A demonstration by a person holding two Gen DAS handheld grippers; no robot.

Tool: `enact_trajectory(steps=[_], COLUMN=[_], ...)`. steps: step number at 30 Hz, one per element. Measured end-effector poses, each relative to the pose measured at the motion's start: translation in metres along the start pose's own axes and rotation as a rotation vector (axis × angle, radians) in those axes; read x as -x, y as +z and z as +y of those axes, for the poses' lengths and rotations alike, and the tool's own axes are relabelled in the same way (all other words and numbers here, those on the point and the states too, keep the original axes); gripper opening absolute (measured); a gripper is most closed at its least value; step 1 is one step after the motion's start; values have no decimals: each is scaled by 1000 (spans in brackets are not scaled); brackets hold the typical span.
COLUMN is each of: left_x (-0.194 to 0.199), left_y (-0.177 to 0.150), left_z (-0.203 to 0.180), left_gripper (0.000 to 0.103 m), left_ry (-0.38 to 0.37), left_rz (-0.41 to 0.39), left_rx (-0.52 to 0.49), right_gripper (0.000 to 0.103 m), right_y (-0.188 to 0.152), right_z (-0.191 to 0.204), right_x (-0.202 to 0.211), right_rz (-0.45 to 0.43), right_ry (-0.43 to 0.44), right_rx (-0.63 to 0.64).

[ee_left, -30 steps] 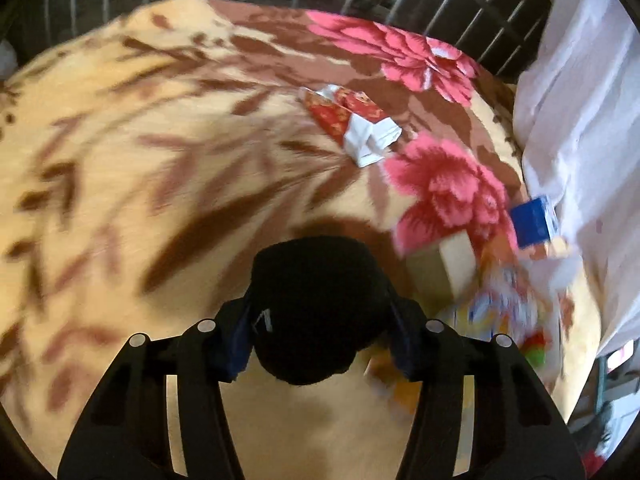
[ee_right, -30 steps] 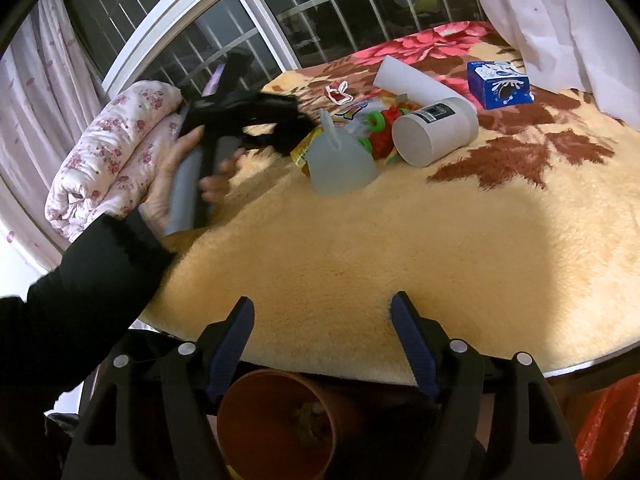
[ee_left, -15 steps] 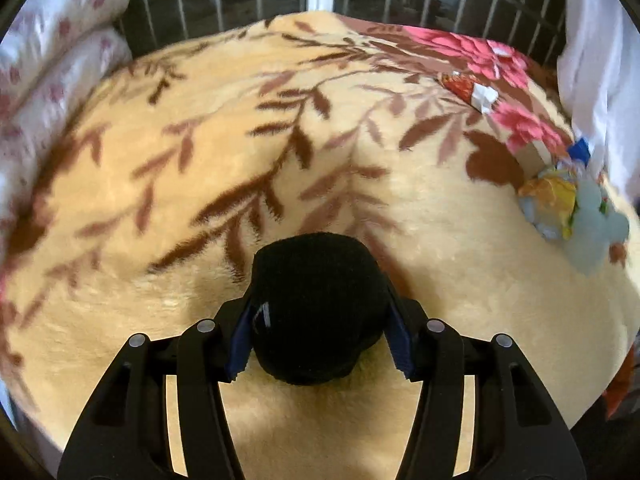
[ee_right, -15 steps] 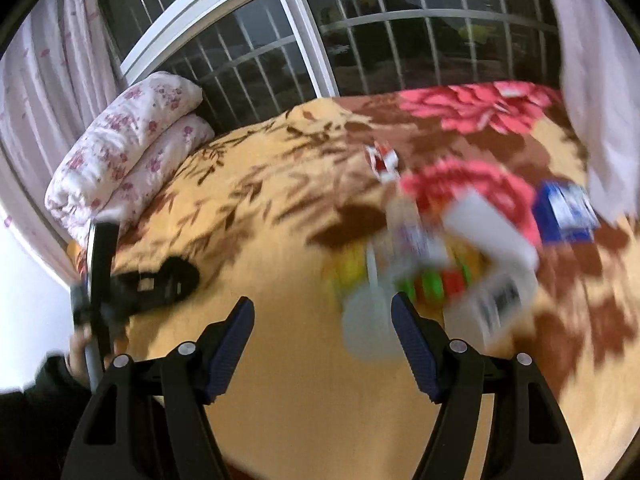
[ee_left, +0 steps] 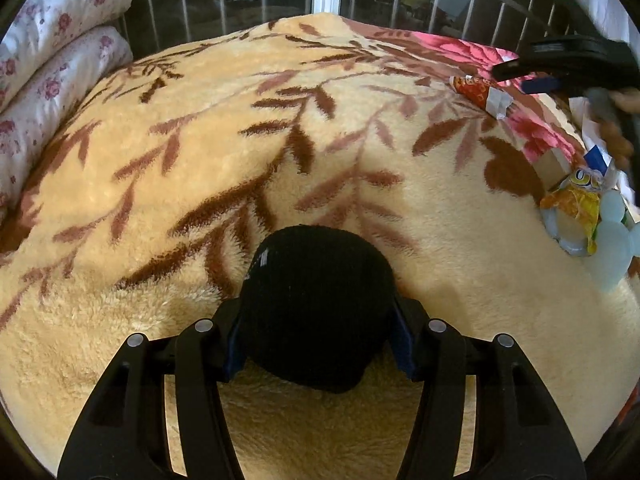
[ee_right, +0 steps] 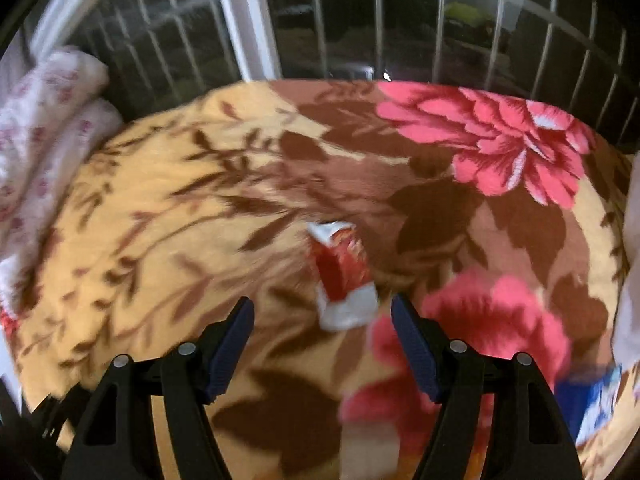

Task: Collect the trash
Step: 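Grasp the black round object with the left tool while the right tool grasps the red-white packet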

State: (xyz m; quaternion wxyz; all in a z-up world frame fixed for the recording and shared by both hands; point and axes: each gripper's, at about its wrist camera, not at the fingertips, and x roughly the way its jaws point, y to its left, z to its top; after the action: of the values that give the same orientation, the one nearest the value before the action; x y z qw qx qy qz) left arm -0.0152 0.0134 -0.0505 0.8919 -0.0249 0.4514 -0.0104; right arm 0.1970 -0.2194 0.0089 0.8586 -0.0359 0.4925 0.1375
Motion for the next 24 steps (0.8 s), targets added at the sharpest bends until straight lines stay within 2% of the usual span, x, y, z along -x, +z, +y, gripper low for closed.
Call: enact_trajectory(steps=[2,4,8,10,11,14,20,24], left_x=[0,0,0,0,0,0,0,3], left_y=[0,0,0,0,0,-1,-1,0], left_z=[2,3,5,5,6,5,5,6], left_gripper=[55,55,55,55,55,55,55,54], left_ry=[-11,-19,-27,-31,-32,-32,-28,-36], left_rz=[-2,-4,-12,-16,-18,-21,-28,-28], left_rx=[9,14,21,24,27,28,21,29], right_gripper=[69,63,36,33,27,26,26,26], right_y=[10,15,18,18,18,18,14,-14], right_z=[0,-1,-1,-1,0,1,19,41], right_x=[-22,-37,-55,-58,-56,-48,3,49], right_rz=[40,73,128,144,137,135,66,1], right_ry=[-23,-32,-48,-61,-69,-80,-18,26], right_rx=[-5,-15,-20,-25,-26,-37,-33,-4])
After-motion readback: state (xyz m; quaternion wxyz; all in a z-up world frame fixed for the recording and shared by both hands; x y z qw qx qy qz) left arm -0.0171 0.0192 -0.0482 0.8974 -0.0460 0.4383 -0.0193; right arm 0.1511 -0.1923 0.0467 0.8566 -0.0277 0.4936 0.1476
